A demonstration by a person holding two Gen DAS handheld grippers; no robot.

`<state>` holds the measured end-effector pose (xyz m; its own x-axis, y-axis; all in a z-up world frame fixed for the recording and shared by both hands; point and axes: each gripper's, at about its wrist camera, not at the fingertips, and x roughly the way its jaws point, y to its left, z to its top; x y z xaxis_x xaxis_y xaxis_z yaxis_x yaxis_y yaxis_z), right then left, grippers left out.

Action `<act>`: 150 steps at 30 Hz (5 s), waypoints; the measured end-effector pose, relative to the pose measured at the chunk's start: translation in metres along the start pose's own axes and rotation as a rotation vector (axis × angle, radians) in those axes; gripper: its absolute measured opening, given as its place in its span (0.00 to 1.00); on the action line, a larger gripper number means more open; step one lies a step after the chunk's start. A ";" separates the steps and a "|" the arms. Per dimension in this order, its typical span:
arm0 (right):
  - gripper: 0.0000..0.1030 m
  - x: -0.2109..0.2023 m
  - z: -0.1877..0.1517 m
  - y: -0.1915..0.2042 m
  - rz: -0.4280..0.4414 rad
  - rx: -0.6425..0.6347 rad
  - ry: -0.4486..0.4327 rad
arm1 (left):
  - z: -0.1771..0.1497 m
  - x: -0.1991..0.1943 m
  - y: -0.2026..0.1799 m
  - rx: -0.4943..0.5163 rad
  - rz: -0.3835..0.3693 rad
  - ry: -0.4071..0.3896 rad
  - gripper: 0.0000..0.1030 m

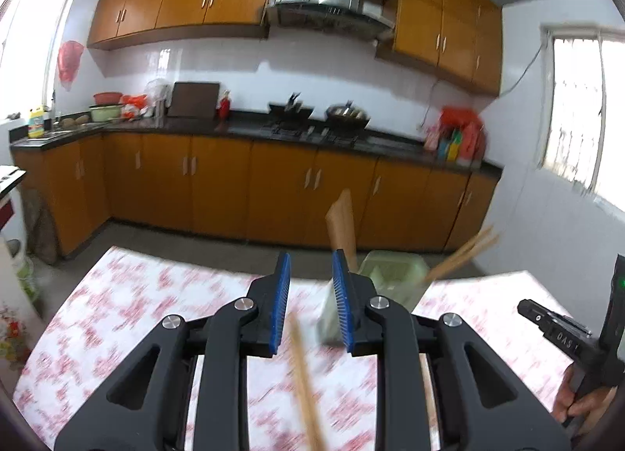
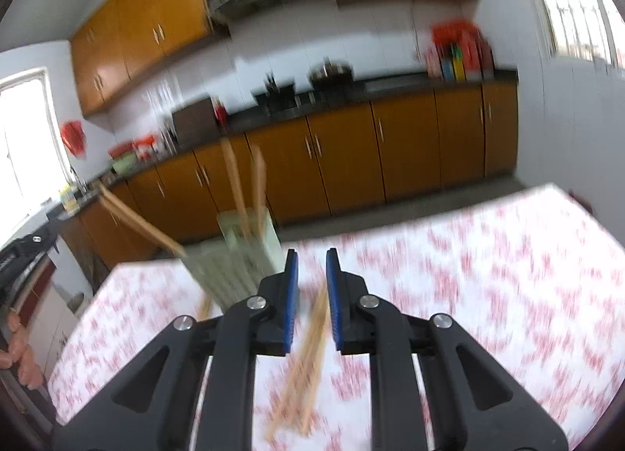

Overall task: Organize utensils
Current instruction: 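Open both tools to release the chopsticks into the holder, then lower the right tool and grasp a wooden chopstick while the left tool grasps another, then lift both chopsticks upright and carry them above the green holder with both tools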

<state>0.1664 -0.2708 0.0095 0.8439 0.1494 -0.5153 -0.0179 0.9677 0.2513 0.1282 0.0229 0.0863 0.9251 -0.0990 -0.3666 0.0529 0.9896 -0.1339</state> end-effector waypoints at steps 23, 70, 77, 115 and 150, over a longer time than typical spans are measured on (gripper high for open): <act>0.17 0.098 -0.093 0.019 -0.082 -0.116 0.333 | -0.116 0.040 0.048 -0.047 0.107 0.326 0.23; 0.09 0.092 -0.087 -0.022 -0.196 -0.104 0.289 | -0.152 0.106 0.023 -0.013 0.119 0.517 0.08; 0.08 0.093 -0.087 -0.015 -0.194 -0.127 0.291 | -0.147 0.106 0.052 -0.035 0.112 0.516 0.08; 0.20 0.093 -0.087 -0.022 -0.217 -0.106 0.289 | -0.150 0.100 0.053 -0.004 0.091 0.488 0.09; 0.07 0.047 -0.081 -0.028 -0.139 -0.064 0.201 | -0.151 0.073 0.039 0.076 0.113 0.484 0.07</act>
<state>0.1637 -0.2748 -0.0883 0.7173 0.0447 -0.6954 0.0523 0.9917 0.1176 0.1408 0.0387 -0.0848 0.6472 -0.0100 -0.7622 0.0059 1.0000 -0.0080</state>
